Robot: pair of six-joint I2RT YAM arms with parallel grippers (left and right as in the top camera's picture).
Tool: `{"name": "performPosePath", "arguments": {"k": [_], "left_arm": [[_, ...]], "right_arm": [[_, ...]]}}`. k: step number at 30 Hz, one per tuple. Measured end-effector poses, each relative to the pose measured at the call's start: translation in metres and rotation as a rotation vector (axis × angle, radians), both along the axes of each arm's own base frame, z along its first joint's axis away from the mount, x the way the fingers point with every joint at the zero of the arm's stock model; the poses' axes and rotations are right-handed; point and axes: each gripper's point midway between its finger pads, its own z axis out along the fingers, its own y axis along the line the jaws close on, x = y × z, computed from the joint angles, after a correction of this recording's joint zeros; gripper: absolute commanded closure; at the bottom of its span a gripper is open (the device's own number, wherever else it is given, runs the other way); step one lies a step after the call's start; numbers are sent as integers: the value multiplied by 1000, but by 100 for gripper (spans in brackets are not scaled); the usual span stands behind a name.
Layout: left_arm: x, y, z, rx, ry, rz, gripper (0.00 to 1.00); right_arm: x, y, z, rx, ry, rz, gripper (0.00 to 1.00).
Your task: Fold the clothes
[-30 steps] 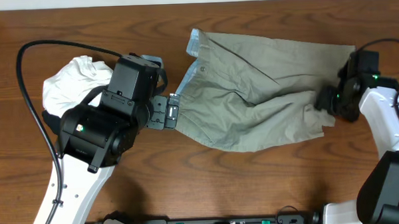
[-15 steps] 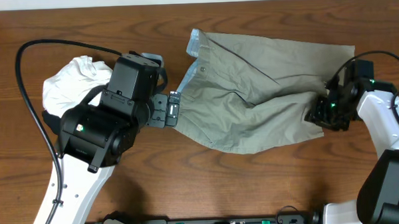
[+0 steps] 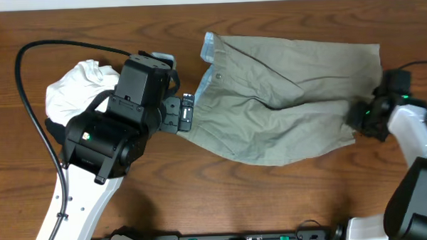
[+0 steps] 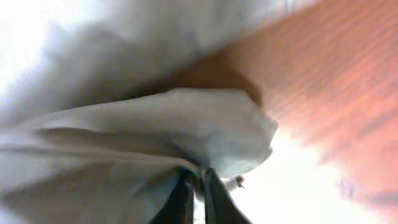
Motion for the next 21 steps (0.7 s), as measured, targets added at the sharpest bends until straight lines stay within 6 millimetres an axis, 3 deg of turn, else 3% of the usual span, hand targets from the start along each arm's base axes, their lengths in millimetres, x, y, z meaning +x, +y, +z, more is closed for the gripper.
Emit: {"name": "performPosePath", "arguments": {"k": [2, 4, 5, 7, 10, 13, 16, 18, 21], "left_arm": [[0, 0, 0, 0, 0, 0, 2], [0, 0, 0, 0, 0, 0, 2], [0, 0, 0, 0, -1, 0, 2], [0, 0, 0, -1, -1, 0, 2], [0, 0, 0, 0, 0, 0, 2], [0, 0, 0, -1, -1, 0, 2], [0, 0, 0, -1, -2, 0, 2], [1, -1, 1, -3, -5, 0, 2], [2, -1, 2, -5, -9, 0, 2]], "right_arm": [[19, -2, 18, 44, -82, 26, 47], [39, 0, 35, 73, -171, 64, 40], [46, 1, 41, 82, -202, 79, 40], [53, 5, 48, 102, -239, 109, 51], [39, 18, 43, 163, -183, 129, 71], [5, 38, 35, 258, -54, 163, 70], [-13, 52, 33, 309, 9, 220, 73], [-17, 60, 34, 324, 19, 257, 73], [-17, 73, 36, 339, 15, 315, 83]]}}
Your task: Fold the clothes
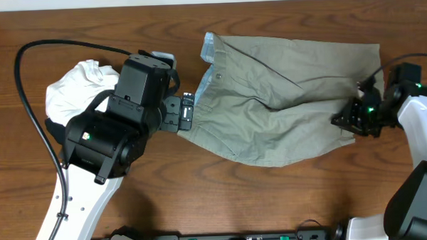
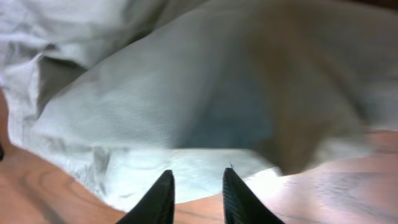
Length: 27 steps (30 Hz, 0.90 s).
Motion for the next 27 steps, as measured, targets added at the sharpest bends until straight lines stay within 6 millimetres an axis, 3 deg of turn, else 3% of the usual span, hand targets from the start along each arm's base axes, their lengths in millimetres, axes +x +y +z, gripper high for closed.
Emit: {"name": "performPosePath", "arguments": {"k": [3, 9, 14, 17, 20, 24, 27], "left_arm": [[0, 0, 0, -1, -2, 0, 2], [3, -1, 2, -7, -14, 0, 2], [4, -2, 3, -9, -17, 0, 2], [4, -2, 2, -7, -14, 0, 2], [4, -2, 1, -6, -12, 0, 2], [4, -2, 1, -7, -13, -1, 2], [4, -2, 1, -6, -12, 0, 2]], "right_arm": [[-1, 9, 9, 1, -30, 37, 95], [-10, 16, 23, -75, -43, 59, 98], [-6, 15, -11, -158, -49, 13, 99], [-9, 0, -30, -239, -31, -67, 99], [12, -23, -31, -328, -114, -148, 99], [61, -53, -6, -392, -332, -256, 99], [77, -67, 7, -399, -415, -304, 99]]}}
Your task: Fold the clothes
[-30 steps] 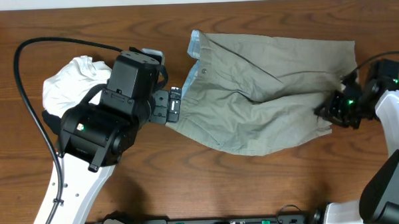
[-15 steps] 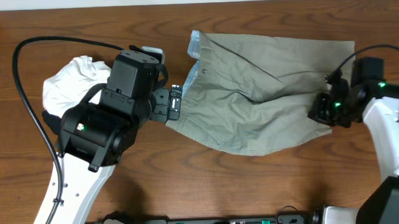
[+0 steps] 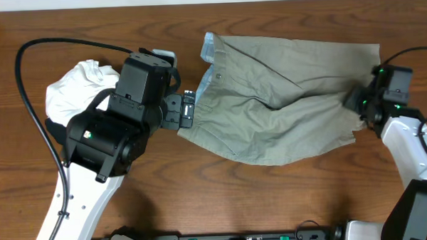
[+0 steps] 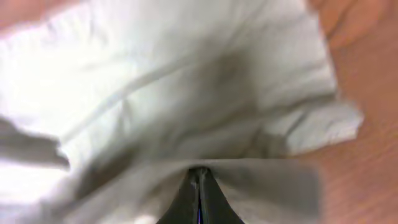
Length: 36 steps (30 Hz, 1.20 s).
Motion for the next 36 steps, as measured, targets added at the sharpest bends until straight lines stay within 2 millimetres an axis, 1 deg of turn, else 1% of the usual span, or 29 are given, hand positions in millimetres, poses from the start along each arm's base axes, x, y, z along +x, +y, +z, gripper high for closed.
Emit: {"name": "performPosePath", "arguments": {"k": [2, 4, 7, 10, 14, 16, 19, 21, 24, 27, 28, 31, 33, 36], "left_arm": [[-1, 0, -1, 2, 3, 0, 2], [-1, 0, -1, 2, 3, 0, 2], [-1, 0, -1, 2, 3, 0, 2], [0, 0, 0, 1, 2, 0, 2], [-1, 0, 0, 1, 3, 0, 2], [-1, 0, 0, 1, 3, 0, 2], [0, 0, 0, 1, 2, 0, 2], [0, 0, 0, 1, 2, 0, 2], [-1, 0, 0, 1, 3, 0, 2], [-1, 0, 0, 1, 3, 0, 2], [-1, 0, 0, 1, 3, 0, 2], [-1, 0, 0, 1, 3, 0, 2], [-1, 0, 0, 1, 3, 0, 2], [-1, 0, 0, 1, 3, 0, 2]], "right_arm": [[0, -6, 1, 2, -7, -16, 97], [-7, -9, -3, 17, 21, -28, 94], [-33, -4, -17, 80, 137, -36, 90], [-64, 9, -25, 152, 265, -15, 85], [-96, 24, -21, 200, 370, 10, 80], [-104, 25, -19, 199, 395, 10, 78], [-103, 18, -23, 163, 385, -14, 76], [-101, 13, -32, 139, 369, -35, 76], [-104, 10, -51, 122, 354, -61, 76], [-113, 10, -72, 121, 371, -81, 73], [-114, 11, -76, 123, 374, -86, 71], [-114, 10, -82, 124, 359, -104, 51], [-111, 9, -83, 123, 344, -115, 47], [-109, 6, -82, 117, 332, -126, 46]]}}
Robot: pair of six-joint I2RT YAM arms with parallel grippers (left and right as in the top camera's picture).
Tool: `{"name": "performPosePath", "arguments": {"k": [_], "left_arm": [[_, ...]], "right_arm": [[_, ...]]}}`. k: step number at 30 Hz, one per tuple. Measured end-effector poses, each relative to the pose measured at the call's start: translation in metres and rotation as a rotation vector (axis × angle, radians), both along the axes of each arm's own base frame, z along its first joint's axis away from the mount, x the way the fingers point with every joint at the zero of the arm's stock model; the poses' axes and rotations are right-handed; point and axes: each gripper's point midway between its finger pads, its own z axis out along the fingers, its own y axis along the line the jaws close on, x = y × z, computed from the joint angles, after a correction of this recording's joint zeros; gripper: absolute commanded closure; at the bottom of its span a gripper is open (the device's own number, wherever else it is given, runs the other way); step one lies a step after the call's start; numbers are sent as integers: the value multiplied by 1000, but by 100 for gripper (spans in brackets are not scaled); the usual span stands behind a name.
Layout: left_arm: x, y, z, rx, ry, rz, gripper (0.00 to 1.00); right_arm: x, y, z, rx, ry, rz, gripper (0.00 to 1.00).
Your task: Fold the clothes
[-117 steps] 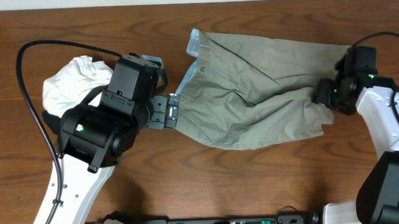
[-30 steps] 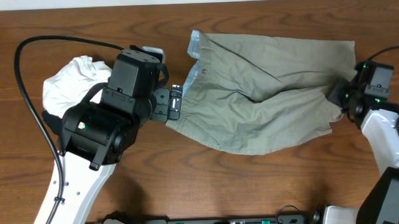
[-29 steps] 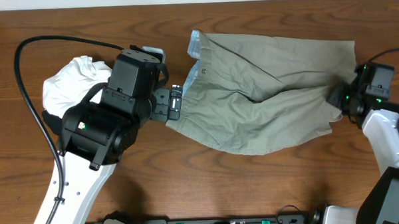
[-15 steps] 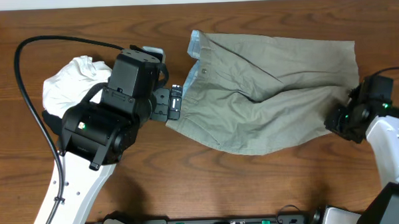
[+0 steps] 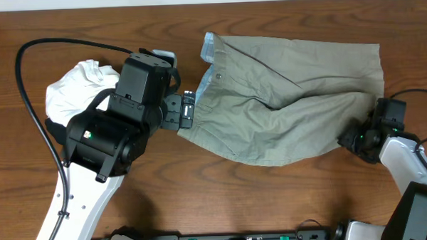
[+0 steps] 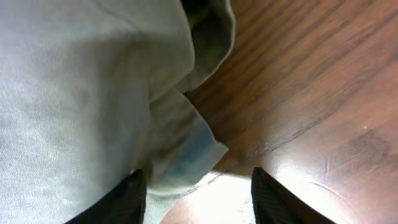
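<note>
Olive-green shorts lie spread across the middle of the wooden table, waistband to the left, leg hems to the right. My right gripper is open at the lower right leg hem, low over the table; the hem corner lies between its black fingers without being pinched. My left gripper sits at the waistband edge, its jaws close together at the cloth; whether they pinch it does not show. A crumpled white garment lies at the left, partly under the left arm.
The bulky left arm covers the table's left side, with a black cable looping around it. Bare wood runs along the front, below the shorts and to the right of the hem.
My right gripper was shut on the shorts' fabric near the upper right leg. It is now open, lower down at the lower right hem corner. The left arm has not moved.
First my right gripper was shut on cloth at the shorts' lower right hem. Then it was open over the fabric there. Then it was shut on fabric higher up the right edge. Now it is open at the lower hem corner; the shorts lie much as before.
</note>
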Motion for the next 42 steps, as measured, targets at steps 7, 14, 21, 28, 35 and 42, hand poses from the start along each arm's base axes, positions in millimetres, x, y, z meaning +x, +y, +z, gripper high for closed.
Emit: {"name": "performPosePath", "arguments": {"k": [7, 14, 21, 28, 35, 42], "left_arm": [[0, 0, 0, 1, 1, 0, 2], [-1, 0, -1, 1, 4, 0, 2], [-1, 0, -1, 1, 4, 0, 2], [-1, 0, -1, 2, 4, 0, 2], [-1, 0, -1, 2, 4, 0, 2], [0, 0, 0, -1, -1, -1, 2]], "right_arm": [[-1, -2, -5, -7, -13, -31, 59], [3, -5, -8, -17, -43, -61, 64], [11, -9, -10, -26, -66, -80, 89], [9, -7, -11, -12, -57, -85, 99], [-41, 3, 11, 12, 137, -88, 99], [-37, -9, 104, -87, -13, -106, 99]]}}
